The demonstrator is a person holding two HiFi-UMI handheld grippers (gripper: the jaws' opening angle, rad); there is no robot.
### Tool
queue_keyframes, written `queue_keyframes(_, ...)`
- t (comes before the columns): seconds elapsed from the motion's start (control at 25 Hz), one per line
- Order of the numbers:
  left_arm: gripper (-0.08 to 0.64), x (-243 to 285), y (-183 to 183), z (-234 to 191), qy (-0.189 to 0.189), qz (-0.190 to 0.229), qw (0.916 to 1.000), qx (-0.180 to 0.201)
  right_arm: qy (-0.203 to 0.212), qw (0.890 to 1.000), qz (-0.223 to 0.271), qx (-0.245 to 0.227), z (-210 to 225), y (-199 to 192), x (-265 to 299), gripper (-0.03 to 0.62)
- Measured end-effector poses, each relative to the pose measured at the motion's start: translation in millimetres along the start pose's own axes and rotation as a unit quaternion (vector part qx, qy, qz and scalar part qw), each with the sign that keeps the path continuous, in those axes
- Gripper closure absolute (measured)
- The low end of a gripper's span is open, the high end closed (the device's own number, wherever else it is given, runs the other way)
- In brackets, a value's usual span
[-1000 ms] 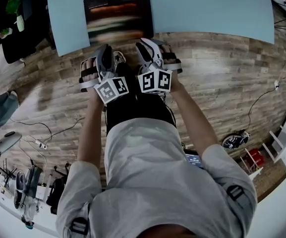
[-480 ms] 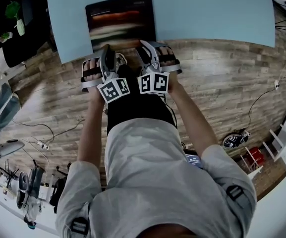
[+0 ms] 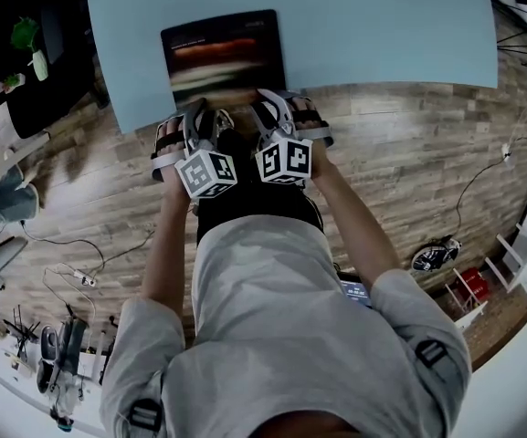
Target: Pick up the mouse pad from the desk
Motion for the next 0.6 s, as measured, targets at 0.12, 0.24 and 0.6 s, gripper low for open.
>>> queue_keyframes(0.12, 0.431, 1, -1, -7, -0.037, 0.005, 0.9983, -0.044, 0.02, 0.999, -0.011, 0.029, 5, 0, 0, 0.466)
queue_keyframes(0.24, 0.434, 2, -4, -16, -0.084, 0.003, 0.992, -0.094, 0.048, 0.997, -0.026, 0.06, 8, 1, 3, 0.469)
queue_keyframes(0.6, 0.443, 15, -5, -41, -0.208, -0.024, 0.9665, -0.149, 0.168, 0.964, -0.094, 0.182, 40, 7, 17, 0.483)
Point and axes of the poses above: the fingertips, and each gripper's own axes: x forward along the fingers, z to its right, y out of its top, the point moved 9 cm from there along -x, backward along the fingers, and after that the axes turned 12 degrees about z, right-handed, at the moved point
